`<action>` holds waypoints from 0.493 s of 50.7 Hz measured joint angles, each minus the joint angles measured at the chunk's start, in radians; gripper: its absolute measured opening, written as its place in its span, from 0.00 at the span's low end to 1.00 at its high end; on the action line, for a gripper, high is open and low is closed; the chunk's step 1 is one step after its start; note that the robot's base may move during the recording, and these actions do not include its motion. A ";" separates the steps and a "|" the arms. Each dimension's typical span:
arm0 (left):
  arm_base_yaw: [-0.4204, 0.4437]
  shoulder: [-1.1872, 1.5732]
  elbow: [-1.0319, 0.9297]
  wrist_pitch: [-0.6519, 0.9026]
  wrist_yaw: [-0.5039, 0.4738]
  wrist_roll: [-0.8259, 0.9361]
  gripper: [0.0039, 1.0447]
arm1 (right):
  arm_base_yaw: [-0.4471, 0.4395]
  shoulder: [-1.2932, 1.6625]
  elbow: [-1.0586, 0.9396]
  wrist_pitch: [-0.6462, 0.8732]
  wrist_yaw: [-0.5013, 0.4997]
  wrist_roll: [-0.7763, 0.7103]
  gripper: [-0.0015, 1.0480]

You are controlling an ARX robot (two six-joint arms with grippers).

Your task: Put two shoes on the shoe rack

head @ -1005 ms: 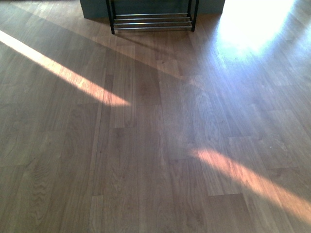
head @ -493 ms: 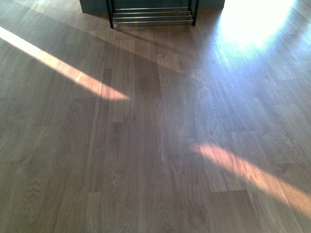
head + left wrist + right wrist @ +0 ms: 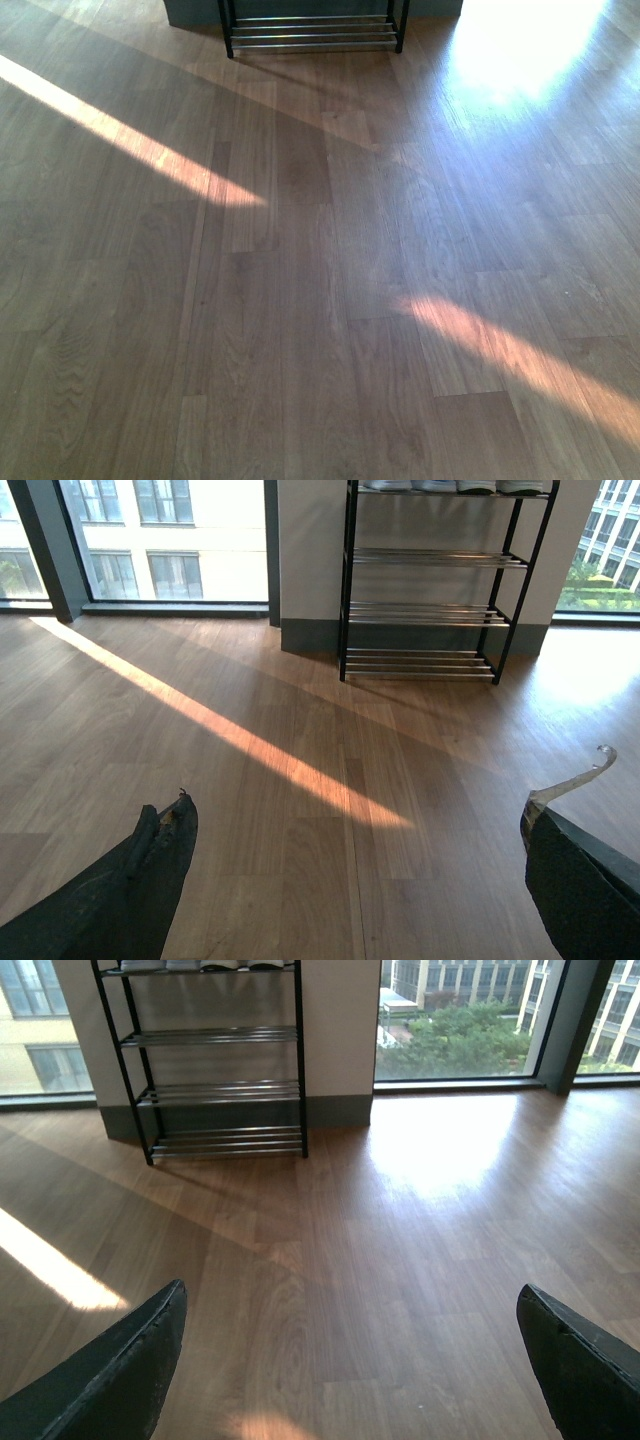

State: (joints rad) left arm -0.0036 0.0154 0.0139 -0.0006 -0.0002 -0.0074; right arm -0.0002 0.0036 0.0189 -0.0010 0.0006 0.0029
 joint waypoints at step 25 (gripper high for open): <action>0.000 0.000 0.000 0.000 0.000 0.000 0.91 | 0.000 0.000 0.000 0.000 0.000 0.000 0.91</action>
State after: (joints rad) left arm -0.0036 0.0154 0.0139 -0.0006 -0.0002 -0.0074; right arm -0.0002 0.0036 0.0189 -0.0010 0.0002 0.0029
